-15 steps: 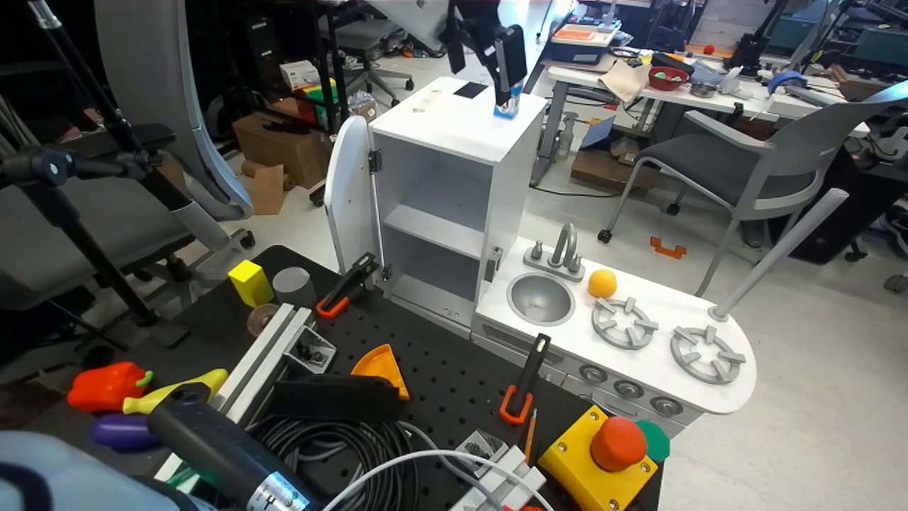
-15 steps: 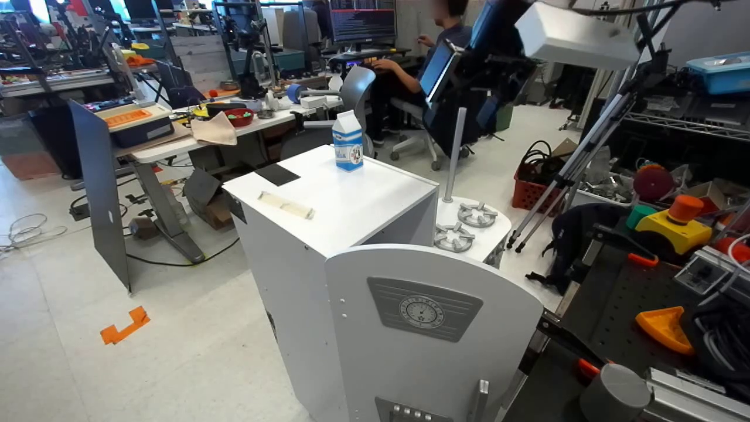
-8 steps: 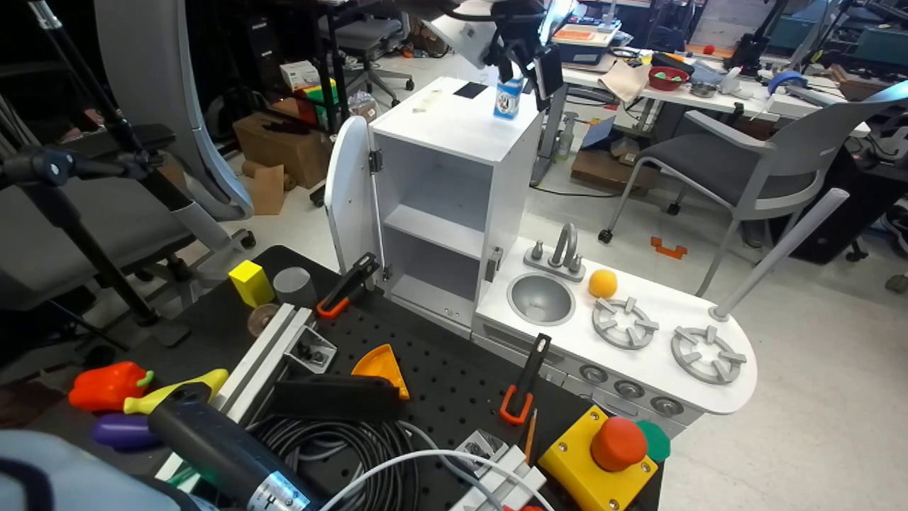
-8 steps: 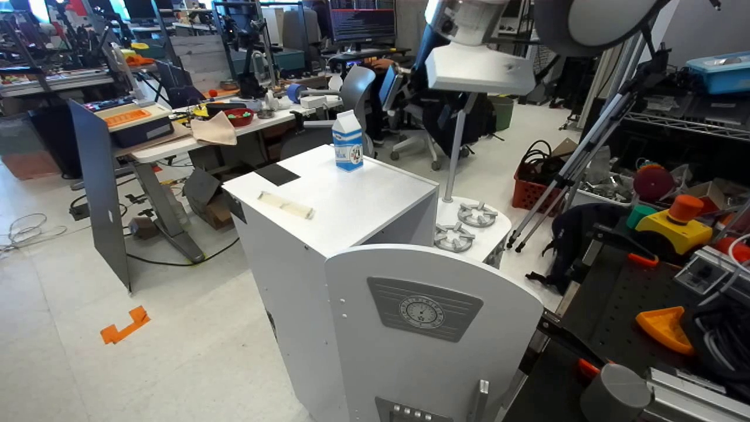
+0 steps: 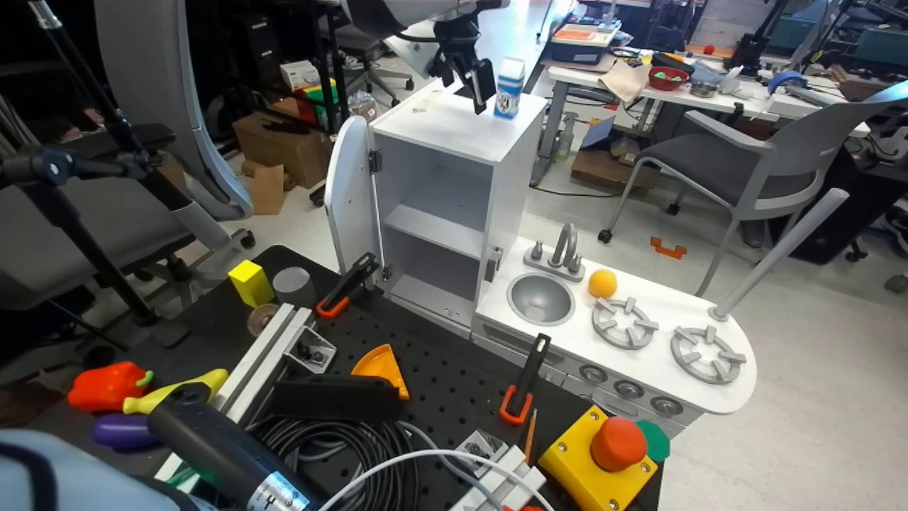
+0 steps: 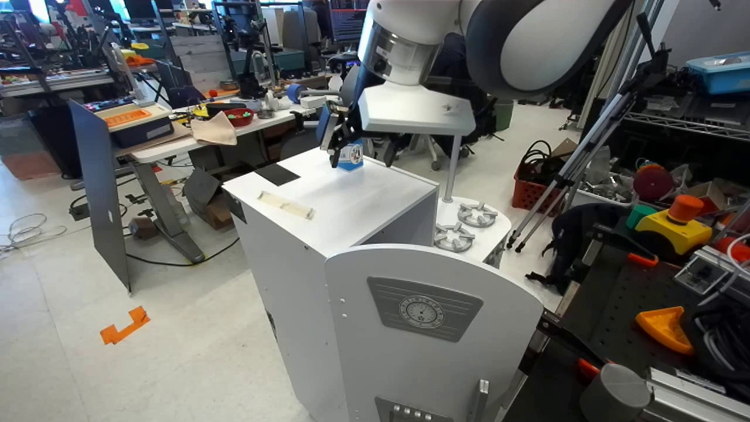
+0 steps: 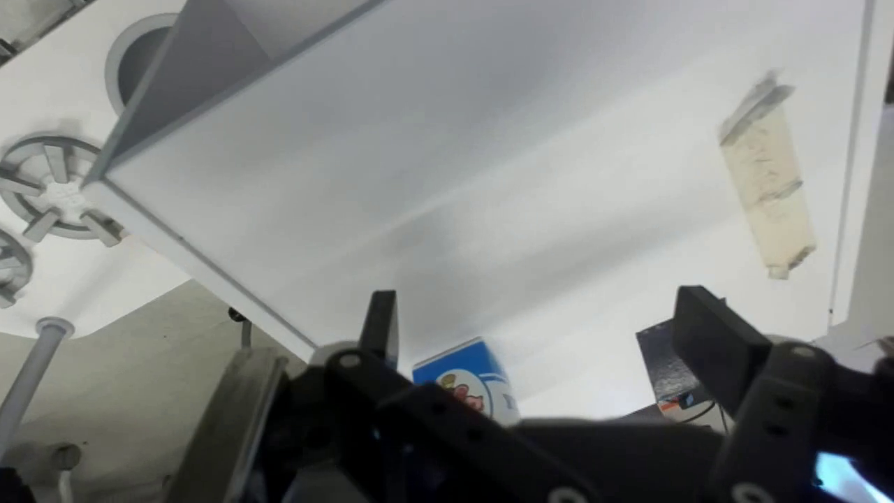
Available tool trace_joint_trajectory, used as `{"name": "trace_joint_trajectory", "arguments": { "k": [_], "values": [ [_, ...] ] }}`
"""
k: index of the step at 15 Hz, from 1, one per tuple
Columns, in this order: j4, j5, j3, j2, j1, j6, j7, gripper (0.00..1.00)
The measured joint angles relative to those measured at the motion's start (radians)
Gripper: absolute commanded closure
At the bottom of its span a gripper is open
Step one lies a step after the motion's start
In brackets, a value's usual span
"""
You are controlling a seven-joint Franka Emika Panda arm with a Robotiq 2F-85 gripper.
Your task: Pick the blue carton and drop it on the counter
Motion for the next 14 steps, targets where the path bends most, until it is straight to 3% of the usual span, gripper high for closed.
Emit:
{"name": "trace_joint_trajectory", "arguments": {
  "k": [6,14],
  "values": [
    [0.086,-0.149,-0.132,0.025,0.098,-0.002,0.113,0.0],
    [0.207,-0.199,-0.241,0.122,0.162,-0.018,0.192,0.0]
  ]
}}
